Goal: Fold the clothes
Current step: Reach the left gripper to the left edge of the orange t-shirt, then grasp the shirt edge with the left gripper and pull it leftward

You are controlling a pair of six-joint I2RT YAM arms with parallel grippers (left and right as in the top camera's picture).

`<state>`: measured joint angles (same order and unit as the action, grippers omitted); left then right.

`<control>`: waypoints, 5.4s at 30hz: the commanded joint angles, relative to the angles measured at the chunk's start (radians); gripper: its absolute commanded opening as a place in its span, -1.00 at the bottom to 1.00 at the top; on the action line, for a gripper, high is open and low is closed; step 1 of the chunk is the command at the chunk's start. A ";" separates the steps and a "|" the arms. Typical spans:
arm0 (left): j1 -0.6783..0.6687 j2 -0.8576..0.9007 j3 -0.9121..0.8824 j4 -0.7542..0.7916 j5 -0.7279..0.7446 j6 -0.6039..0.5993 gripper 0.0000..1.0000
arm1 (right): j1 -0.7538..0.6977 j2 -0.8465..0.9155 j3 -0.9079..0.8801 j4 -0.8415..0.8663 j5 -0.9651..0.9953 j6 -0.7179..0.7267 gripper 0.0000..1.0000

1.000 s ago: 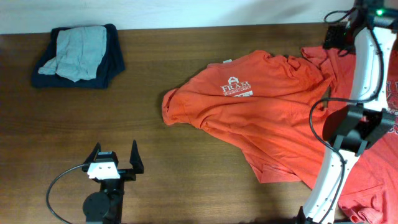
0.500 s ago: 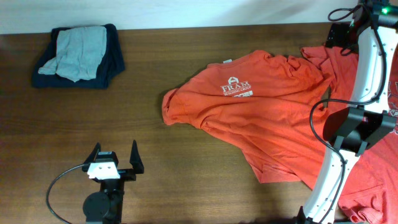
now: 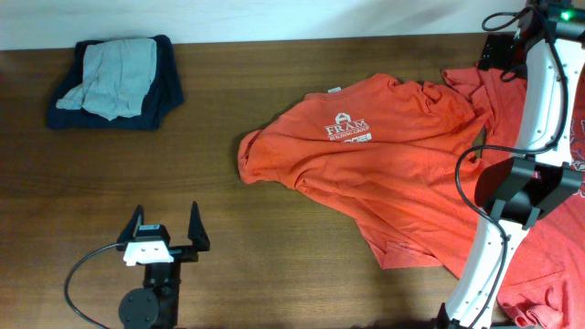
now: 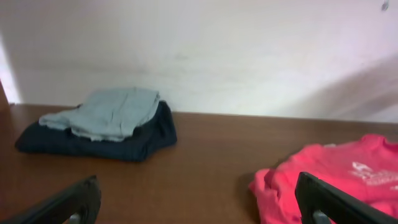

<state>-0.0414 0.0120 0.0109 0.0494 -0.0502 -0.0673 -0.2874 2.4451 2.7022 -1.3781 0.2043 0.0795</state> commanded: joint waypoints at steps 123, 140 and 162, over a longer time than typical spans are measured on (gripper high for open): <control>0.171 2.170 1.618 -1.099 -0.164 -0.314 -0.99 | -0.002 -0.015 0.008 -0.003 0.002 0.015 0.97; 0.088 1.962 1.897 -1.157 0.120 -0.095 -0.38 | -0.002 -0.015 0.008 -0.003 0.002 0.015 0.97; -0.275 2.222 1.927 -0.628 0.191 0.441 -0.28 | -0.002 -0.015 0.008 -0.003 0.002 0.015 0.97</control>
<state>-0.3180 2.1670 1.9411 -0.6285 0.1642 0.2199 -0.2874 2.4451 2.7022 -1.3800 0.2005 0.0799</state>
